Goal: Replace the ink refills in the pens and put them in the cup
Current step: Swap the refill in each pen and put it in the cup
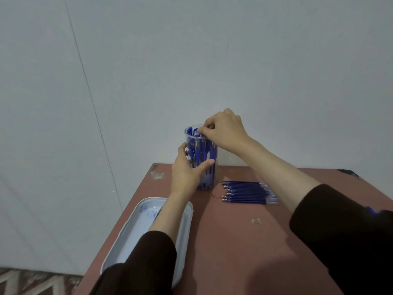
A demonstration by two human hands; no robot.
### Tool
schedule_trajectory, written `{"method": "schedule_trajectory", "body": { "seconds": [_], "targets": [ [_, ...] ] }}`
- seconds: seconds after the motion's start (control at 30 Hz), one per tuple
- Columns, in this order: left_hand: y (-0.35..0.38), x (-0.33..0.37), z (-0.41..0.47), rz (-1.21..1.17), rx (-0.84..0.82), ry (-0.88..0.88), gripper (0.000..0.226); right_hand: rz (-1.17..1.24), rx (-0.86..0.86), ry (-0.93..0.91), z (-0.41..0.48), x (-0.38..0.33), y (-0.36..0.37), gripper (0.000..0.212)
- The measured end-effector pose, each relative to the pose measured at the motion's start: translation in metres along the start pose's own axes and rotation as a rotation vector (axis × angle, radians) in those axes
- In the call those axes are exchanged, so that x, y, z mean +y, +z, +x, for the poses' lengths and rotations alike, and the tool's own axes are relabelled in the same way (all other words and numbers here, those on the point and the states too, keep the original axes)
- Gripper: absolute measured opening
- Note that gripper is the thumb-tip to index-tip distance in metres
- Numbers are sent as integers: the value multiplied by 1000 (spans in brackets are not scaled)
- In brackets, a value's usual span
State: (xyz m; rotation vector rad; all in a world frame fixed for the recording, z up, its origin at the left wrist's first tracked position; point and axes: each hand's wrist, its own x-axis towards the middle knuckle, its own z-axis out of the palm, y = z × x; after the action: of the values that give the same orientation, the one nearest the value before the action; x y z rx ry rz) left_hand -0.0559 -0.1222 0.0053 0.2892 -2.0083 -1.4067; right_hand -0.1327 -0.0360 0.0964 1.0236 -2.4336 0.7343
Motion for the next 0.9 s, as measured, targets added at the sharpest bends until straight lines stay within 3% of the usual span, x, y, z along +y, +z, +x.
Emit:
{"method": "schedule_trajectory", "body": {
  "seconds": [0.13,0.33,0.47,0.53,0.67,0.9],
  "targets": [
    [1,1,-1,32,5,-20,75,-105,-7,-26,-3,4,-5,49],
    [2,2,-12,116,15,-178,96,-15,-49,-26,-30,11,-17,38],
    [2,10,-44,100,228,-103,68,78,15,-32,-74,29,-29,36],
    [6,19,-63,90,242,-30,50,74,-13,10,-96,46,-33,31],
    [29,29,-95,42,60,6,27,78,-155,140,-134,78,-53,17],
    [69,36,-126,96,-228,74,24,-175,-484,329,-176,116,-99,5]
  ]
}}
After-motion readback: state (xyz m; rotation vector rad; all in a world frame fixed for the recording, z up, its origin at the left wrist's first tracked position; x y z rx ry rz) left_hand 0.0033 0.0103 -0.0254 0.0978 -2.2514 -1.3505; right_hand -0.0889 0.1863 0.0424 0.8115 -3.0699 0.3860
